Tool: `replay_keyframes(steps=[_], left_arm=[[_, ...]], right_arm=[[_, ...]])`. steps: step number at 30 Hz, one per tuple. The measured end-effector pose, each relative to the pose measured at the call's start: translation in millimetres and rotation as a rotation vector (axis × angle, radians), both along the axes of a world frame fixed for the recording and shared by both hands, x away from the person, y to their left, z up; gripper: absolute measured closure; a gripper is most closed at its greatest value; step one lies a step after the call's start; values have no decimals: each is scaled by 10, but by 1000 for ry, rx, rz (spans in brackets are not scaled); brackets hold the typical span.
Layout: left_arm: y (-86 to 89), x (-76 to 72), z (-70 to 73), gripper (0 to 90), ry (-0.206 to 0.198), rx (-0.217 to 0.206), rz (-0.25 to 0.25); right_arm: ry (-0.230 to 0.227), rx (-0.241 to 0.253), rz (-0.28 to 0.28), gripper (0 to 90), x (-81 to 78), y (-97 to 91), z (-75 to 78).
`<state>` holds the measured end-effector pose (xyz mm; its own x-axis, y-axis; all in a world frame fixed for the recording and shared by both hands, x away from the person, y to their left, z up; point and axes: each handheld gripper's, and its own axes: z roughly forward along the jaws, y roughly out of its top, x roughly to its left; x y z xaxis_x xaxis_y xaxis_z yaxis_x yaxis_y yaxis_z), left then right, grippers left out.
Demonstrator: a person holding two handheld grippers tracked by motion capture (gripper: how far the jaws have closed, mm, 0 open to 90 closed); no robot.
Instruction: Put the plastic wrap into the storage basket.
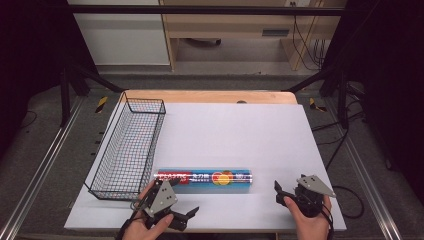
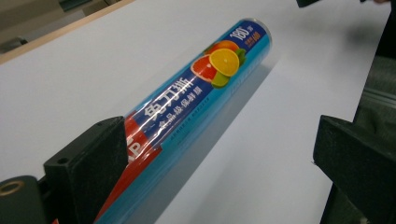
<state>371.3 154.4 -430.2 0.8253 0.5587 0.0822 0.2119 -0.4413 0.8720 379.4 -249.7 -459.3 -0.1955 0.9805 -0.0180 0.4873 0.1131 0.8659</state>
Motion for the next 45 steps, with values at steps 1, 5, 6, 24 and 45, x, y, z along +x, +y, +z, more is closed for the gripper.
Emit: replay_keyframes(steps=[1,5,6,24,45], left_arm=[[8,23,15,33,4,-2,-13],[-8,100,81,37,-4,19,-43],[-30,168,137,39,-3,42,-57],[-306,660,578,49,70,294,-256],[-367,978,391,79,118,444,-307]], right_arm=[[-2,6,2,99,6,-10,-1],[-3,6,6,96,3,-2,-4],[-3,-1,16,99,-2,9,-4],[-12,15,58,121,-52,41,33],[1,11,81,132,-9,75,14]])
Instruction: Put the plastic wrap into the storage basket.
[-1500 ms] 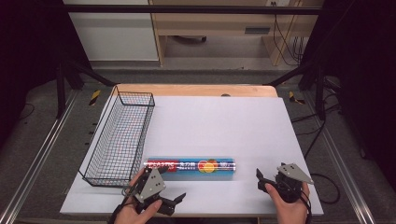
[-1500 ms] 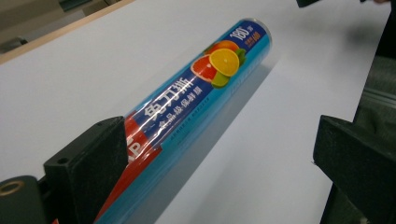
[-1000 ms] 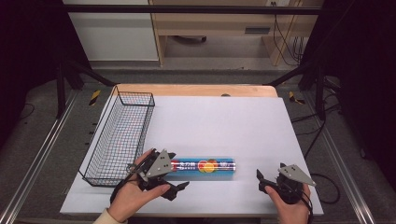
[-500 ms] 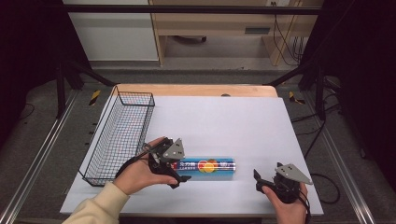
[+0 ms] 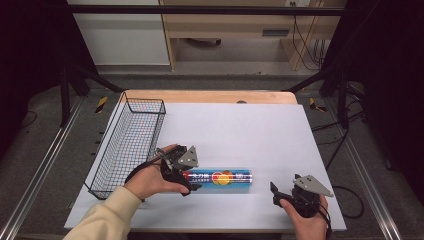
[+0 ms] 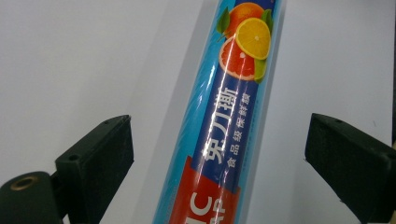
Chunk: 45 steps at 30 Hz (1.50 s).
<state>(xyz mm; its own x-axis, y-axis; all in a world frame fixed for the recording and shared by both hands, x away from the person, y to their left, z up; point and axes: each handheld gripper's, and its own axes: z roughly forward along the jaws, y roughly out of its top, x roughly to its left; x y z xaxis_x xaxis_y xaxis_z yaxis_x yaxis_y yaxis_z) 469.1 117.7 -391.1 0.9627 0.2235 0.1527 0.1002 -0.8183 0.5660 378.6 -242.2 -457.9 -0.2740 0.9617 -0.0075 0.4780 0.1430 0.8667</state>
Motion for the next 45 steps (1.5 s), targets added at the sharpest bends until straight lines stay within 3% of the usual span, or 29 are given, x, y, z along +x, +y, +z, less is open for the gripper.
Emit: replay_keyframes(steps=[8,11,26,34,45], left_arm=[[-67,-7,-33,98,11,8,-25],[-117,-5,-69,101,18,29,-36],[-135,79,-255,138,38,71,-28],[-193,167,-403,185,47,152,-48],[-231,200,-454,213,56,154,-48]], right_arm=[[12,4,1,130,10,3,-12],[10,4,5,126,17,5,-13],[15,2,17,123,27,19,-22],[20,-1,27,123,28,28,-27],[24,1,33,122,32,35,-30]])
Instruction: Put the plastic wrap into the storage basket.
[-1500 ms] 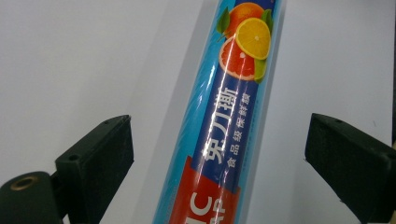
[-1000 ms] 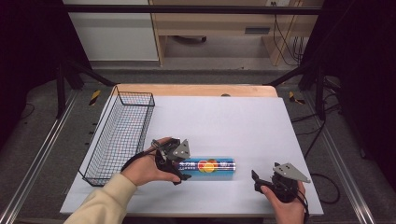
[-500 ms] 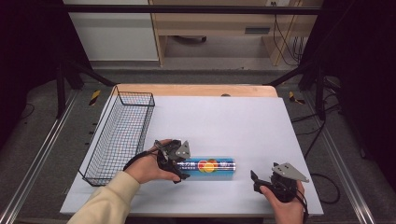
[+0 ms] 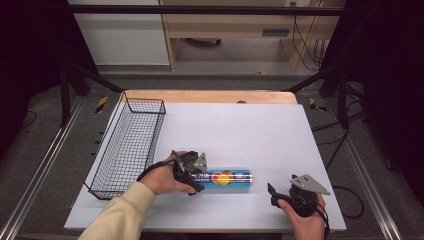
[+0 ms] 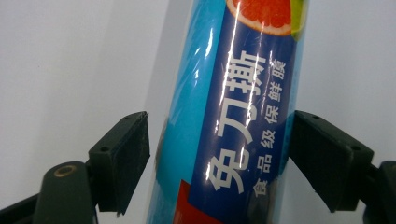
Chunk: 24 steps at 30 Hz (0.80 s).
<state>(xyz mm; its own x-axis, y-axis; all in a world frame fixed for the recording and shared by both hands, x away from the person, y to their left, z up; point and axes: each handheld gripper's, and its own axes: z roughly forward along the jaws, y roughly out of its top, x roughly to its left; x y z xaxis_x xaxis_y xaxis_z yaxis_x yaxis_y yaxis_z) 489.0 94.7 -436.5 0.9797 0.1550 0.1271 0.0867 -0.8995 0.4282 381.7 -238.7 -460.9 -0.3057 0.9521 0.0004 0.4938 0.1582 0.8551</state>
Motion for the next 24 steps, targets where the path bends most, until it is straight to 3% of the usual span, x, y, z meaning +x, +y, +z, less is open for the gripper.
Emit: replay_keyframes(steps=[24], left_arm=[[-77,19,-62,261,7,24,-19]], right_arm=[[9,4,12,125,7,13,-10]])
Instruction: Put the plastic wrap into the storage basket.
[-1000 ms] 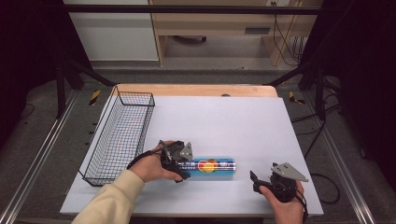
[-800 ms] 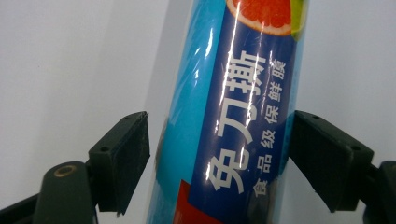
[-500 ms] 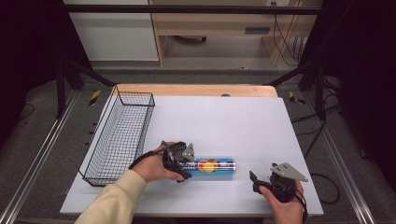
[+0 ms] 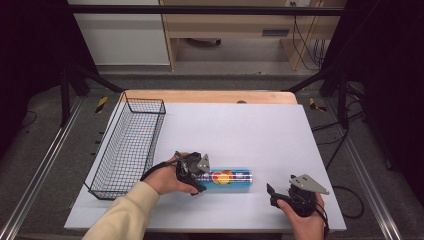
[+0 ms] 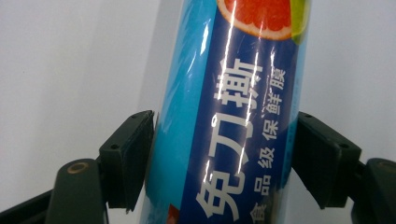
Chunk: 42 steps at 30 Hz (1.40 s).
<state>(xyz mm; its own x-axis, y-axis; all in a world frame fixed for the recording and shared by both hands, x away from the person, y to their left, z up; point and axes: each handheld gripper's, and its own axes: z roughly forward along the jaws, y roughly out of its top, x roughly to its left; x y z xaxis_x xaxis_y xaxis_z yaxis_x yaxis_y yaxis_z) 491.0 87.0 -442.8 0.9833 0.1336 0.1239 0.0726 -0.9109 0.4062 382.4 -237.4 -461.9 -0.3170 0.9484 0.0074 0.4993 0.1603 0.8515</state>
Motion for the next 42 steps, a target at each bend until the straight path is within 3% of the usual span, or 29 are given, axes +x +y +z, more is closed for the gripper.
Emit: replay_keyframes(steps=[42], left_arm=[[-28,17,-28,292,7,39,-41]], right_arm=[[7,14,1,131,-2,-1,1]])
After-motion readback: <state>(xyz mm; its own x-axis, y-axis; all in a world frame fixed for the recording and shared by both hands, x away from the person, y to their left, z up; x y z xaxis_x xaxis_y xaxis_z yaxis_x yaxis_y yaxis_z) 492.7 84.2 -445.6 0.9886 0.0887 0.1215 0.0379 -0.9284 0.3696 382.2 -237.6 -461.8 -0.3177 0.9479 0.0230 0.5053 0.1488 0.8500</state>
